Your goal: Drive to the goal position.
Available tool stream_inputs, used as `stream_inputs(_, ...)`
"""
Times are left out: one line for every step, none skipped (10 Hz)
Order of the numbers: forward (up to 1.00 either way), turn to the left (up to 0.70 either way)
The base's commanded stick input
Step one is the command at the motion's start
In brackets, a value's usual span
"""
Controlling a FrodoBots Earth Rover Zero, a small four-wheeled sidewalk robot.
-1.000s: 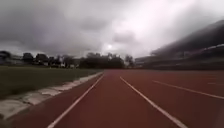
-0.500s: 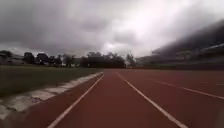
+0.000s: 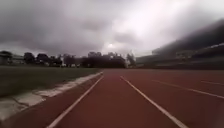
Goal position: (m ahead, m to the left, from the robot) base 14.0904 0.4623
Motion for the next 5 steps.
stream_inputs(0.70,0.00)
stream_inputs(0.70,0.00)
stream_inputs(0.70,0.00)
stream_inputs(0.70,0.00)
stream_inputs(0.70,0.00)
